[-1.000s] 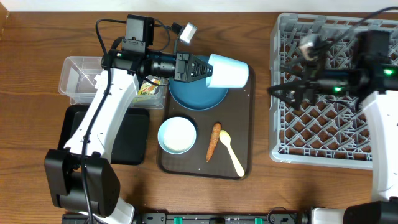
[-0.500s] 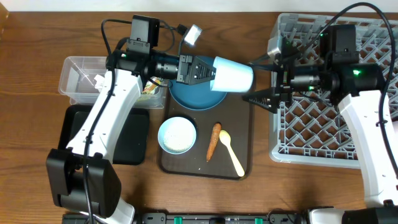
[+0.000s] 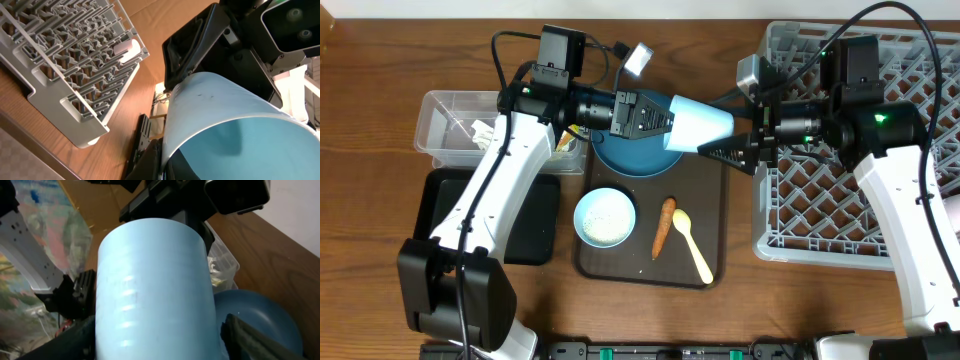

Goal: Sort waste into correct bins and load items into the dishwasher rack
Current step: 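Close the right gripper on the light-blue cup and open the left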

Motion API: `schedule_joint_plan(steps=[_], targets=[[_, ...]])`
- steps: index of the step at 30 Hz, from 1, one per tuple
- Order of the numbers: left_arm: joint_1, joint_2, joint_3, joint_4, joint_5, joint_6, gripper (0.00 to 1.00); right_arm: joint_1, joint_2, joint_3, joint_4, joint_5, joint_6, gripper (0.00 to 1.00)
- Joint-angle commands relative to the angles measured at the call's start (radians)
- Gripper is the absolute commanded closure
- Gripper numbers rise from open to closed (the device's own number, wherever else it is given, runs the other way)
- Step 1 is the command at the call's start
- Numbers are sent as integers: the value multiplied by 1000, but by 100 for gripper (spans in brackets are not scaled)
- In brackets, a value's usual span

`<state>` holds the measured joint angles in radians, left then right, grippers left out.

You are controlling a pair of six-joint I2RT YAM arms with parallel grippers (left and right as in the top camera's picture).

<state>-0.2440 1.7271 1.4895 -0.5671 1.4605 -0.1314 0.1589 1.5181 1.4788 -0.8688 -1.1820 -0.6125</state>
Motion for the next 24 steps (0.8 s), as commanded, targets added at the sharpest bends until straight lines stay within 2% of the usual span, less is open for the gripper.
schedule_joint_plan(steps=[1, 6, 9, 11, 16, 18, 19, 20, 22, 24], targets=[[1, 7, 2, 8, 24, -5, 94, 21, 7, -3, 2, -26, 5, 26], [1, 7, 2, 8, 24, -5, 94, 26, 7, -3, 2, -23, 5, 36], [1, 7, 2, 8, 24, -5, 94, 26, 7, -3, 2, -23, 6, 47], [1, 7, 2, 12, 24, -5, 94, 26, 7, -3, 2, -23, 6, 52], [1, 7, 2, 23, 24, -5, 93, 26, 7, -3, 1, -22, 6, 54], [1, 7, 2, 24, 10, -5, 83, 26, 7, -3, -2, -14, 6, 54], [2, 7, 2, 23, -18, -5, 69, 26, 7, -3, -8, -2, 6, 54], [1, 7, 2, 23, -53, -5, 65, 26, 7, -3, -15, 12, 6, 55], [1, 7, 2, 8, -167, -5, 50, 26, 7, -3, -39, 71, 26, 56], [1, 7, 2, -33, -316, -5, 47, 26, 7, -3, -59, 177, 88, 60]])
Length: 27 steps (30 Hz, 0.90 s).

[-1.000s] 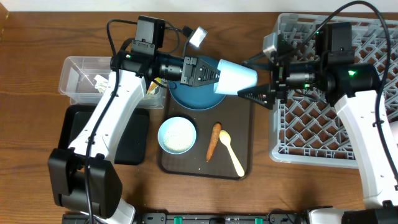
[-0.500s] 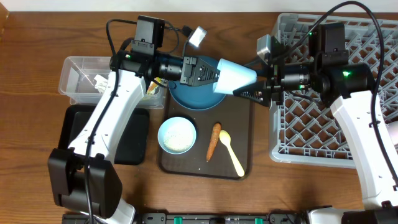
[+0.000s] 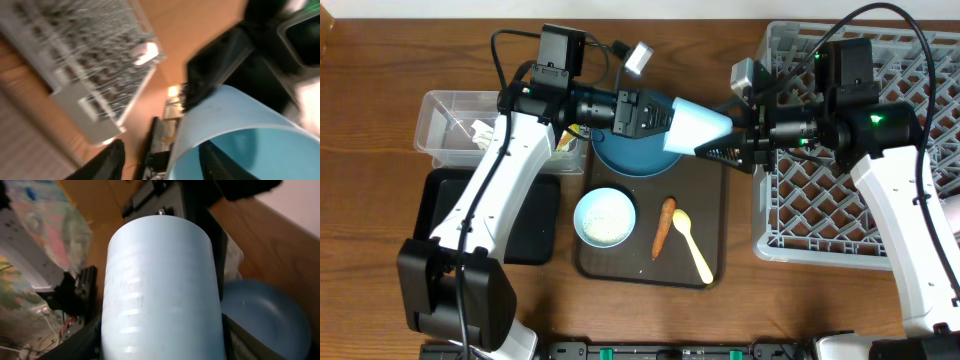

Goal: Sort waste into correct bins and load items into the dishwasher rack
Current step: 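Close the right gripper on the light-blue cup and open the left, then carry the light-blue cup right and place it in the rack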

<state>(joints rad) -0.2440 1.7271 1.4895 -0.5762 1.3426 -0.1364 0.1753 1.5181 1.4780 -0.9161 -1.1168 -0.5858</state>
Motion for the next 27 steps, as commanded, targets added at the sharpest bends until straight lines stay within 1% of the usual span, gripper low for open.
schedule_joint_plan(steps=[1, 2, 5, 7, 11, 13, 15, 16, 21, 22, 23, 27], targets=[[1, 7, 2, -58, -295, 0, 44, 9, 7, -2, -21, 190, 111, 62], [1, 7, 2, -89, -389, 1, 43, 8, 7, -2, -31, 278, 161, 67], [2, 6, 2, -195, -681, 0, 42, 6, 7, -2, -64, 518, 292, 73], [3, 5, 2, -259, -817, 1, 41, 2, 7, -2, -87, 645, 362, 76], [3, -11, 2, -364, -998, 8, 42, -27, 6, 6, -152, 815, 438, 80], [3, -27, 2, -396, -1049, 34, 42, -55, 6, 25, -195, 882, 476, 81], [3, -51, 2, -419, -1078, 85, 41, -95, 6, 60, -246, 941, 519, 81], [3, -65, 2, -428, -1097, 98, 42, -113, 6, 74, -265, 958, 533, 83], [3, -140, 2, -455, -1188, 98, 41, -253, 6, 179, -365, 977, 548, 84], [3, -150, 2, -457, -1199, 98, 41, -283, 6, 192, -372, 982, 548, 85], [3, -164, 2, -460, -1211, 98, 41, -323, 6, 200, -376, 986, 544, 88], [3, -178, 2, -469, -1228, 98, 41, -425, 8, 201, -394, 1044, 565, 92]])
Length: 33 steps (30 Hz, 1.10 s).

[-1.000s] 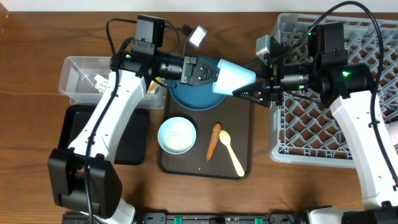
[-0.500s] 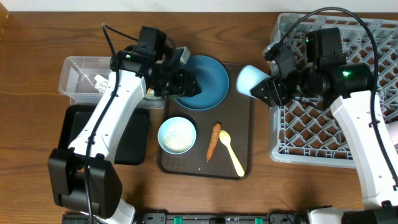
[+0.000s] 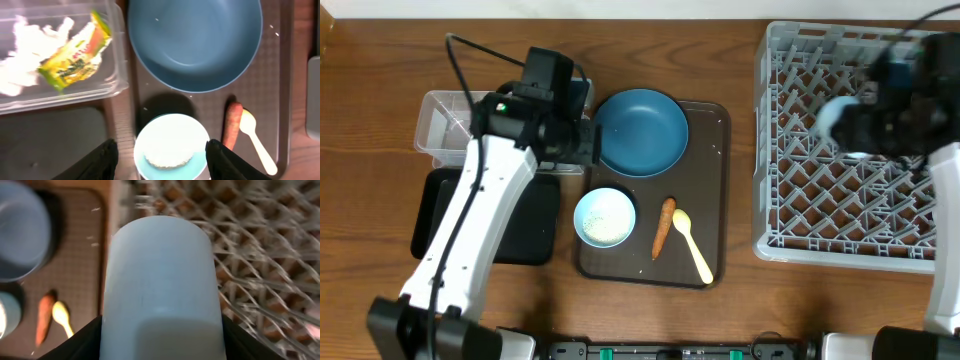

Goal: Sort waste into correct bins and load items into the dishwasher rack
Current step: 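Carry the light-blue cup right and place it in the rack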

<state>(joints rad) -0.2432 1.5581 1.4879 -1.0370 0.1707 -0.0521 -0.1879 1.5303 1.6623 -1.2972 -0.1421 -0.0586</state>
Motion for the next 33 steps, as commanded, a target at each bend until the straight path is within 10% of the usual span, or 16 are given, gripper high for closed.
schedule_joint_plan(steps=[1, 24, 33], targets=[[3, -10, 3, -10, -56, 14, 41, -92, -1, 16, -16, 102, 63, 95], [2, -10, 3, -14, -55, 14, 41, -355, 312, 11, -115, 187, 114, 99], [2, -10, 3, -16, -55, 14, 41, -361, 377, 10, -119, 198, 114, 79]])
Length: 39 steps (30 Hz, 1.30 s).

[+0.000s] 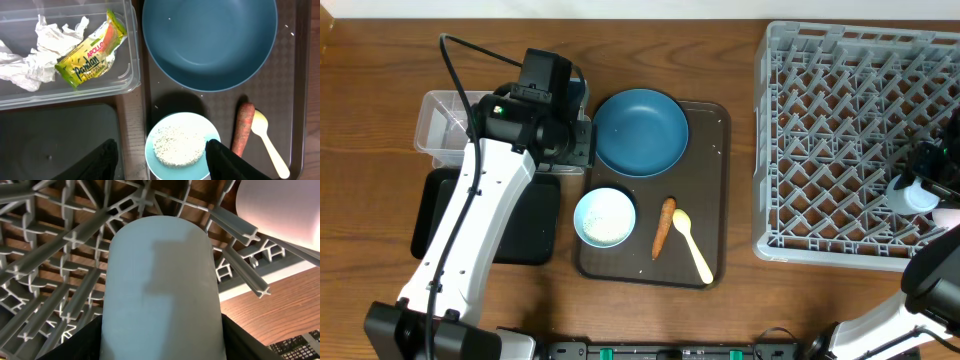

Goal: Sort waste into correct bins and load items into the dishwasher rack
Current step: 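Carry the light-blue cup right and place it in the rack, then reach the right gripper to the blue plate rim and grasp it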

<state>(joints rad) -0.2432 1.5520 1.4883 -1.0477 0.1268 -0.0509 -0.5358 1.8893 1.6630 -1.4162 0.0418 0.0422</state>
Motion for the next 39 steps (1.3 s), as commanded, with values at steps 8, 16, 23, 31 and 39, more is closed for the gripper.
schedule_joint_plan(steps=[8, 16, 23, 31, 39], targets=[[2, -3, 3, -7, -11, 13, 41, -14, 28, 10, -2, 12, 13, 11], [2, -3, 3, -12, -11, 13, 36, -13, 28, 10, -1, -37, 13, 1], [2, -3, 3, -14, -12, 13, 35, -5, 22, 10, -1, -168, 8, 1], [2, -3, 3, -16, -12, 13, 35, 108, -105, 10, 86, -386, -50, 3], [31, -3, 3, -64, -12, -47, 35, 420, -235, 10, 336, -463, -50, 2]])
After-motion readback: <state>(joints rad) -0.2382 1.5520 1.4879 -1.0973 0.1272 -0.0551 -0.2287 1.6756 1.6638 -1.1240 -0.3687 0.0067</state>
